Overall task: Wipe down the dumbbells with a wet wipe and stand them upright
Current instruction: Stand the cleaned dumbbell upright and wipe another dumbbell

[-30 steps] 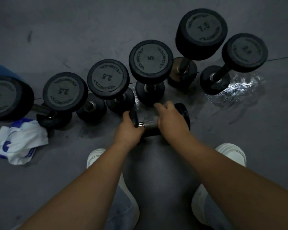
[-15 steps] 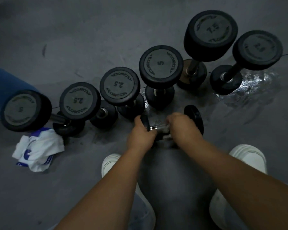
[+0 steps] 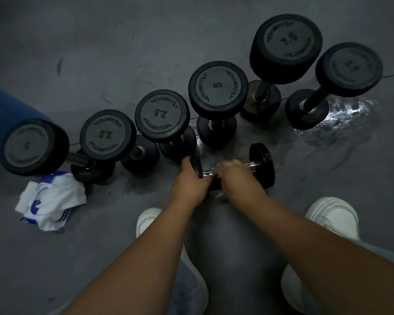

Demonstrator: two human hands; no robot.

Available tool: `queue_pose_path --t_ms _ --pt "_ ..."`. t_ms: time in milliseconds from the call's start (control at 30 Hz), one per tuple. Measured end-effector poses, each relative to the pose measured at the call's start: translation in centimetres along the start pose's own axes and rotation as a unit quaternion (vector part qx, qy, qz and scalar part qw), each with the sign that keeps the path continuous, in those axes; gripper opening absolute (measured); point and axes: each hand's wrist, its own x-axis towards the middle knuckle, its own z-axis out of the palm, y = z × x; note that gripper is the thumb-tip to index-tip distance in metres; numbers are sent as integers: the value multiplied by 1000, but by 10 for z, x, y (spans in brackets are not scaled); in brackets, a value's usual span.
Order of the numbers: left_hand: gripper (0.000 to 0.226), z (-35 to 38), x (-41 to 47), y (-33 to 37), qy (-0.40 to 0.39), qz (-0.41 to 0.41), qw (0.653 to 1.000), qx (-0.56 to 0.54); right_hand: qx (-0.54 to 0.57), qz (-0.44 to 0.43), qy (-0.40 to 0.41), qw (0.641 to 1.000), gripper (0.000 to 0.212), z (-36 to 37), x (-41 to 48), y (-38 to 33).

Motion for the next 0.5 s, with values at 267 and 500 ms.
queue_pose_path --t_ms 267,500 --pt "116 -8 0 -21 -106 52 988 -98 9 15 46 999 44 2 -6 11" --pt "99 1 -8 -22 -31 50 990 -128 171 84 63 980 30 0 1 -5"
